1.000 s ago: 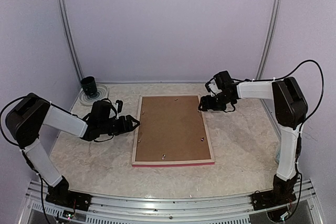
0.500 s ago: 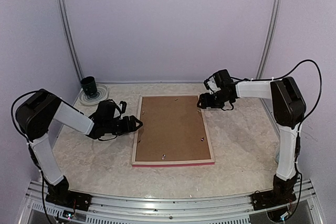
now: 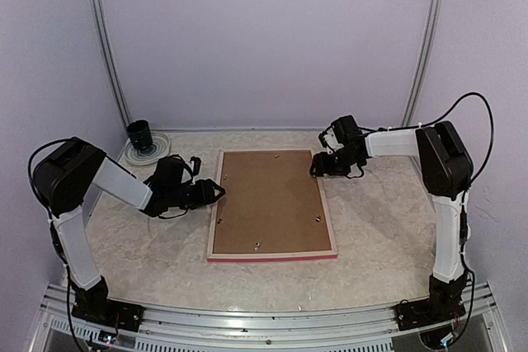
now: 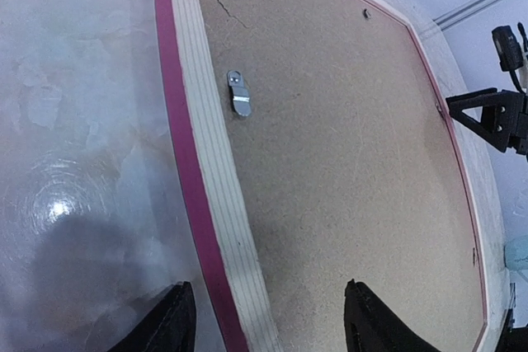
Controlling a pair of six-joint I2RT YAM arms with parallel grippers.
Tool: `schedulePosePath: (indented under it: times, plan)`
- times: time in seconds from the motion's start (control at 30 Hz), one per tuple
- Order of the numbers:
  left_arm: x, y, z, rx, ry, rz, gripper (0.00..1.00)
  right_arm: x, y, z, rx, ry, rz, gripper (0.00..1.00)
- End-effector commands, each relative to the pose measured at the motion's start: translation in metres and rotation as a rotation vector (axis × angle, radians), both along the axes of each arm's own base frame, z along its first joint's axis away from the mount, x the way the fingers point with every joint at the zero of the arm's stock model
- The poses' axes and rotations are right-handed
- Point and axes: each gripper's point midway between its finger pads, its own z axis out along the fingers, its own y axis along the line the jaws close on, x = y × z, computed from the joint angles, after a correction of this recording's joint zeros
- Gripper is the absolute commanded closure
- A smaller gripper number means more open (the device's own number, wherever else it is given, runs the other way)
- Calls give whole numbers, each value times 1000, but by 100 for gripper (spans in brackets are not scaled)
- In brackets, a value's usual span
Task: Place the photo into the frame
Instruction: Press the fastener onto the backboard.
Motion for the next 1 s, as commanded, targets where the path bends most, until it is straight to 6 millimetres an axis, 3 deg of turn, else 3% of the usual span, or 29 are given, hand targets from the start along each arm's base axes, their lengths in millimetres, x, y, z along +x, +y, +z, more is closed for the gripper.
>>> schedulePosePath:
  times: [0.0,0.1,0.37,0.97]
  plan:
    - [-23,15,-56,110,185,28,43,1,2,-4,-11,-8,-4,35]
    - [-23,13,-62,131,196,21,54,1,3,-3,-16,-14,0,35]
    - [-25,12,-71,175,224,15,67,2,4,0,-32,-28,-1,37]
    - [-27,9,-77,236,241,-1,67,-1,2,1,-56,-37,-4,48]
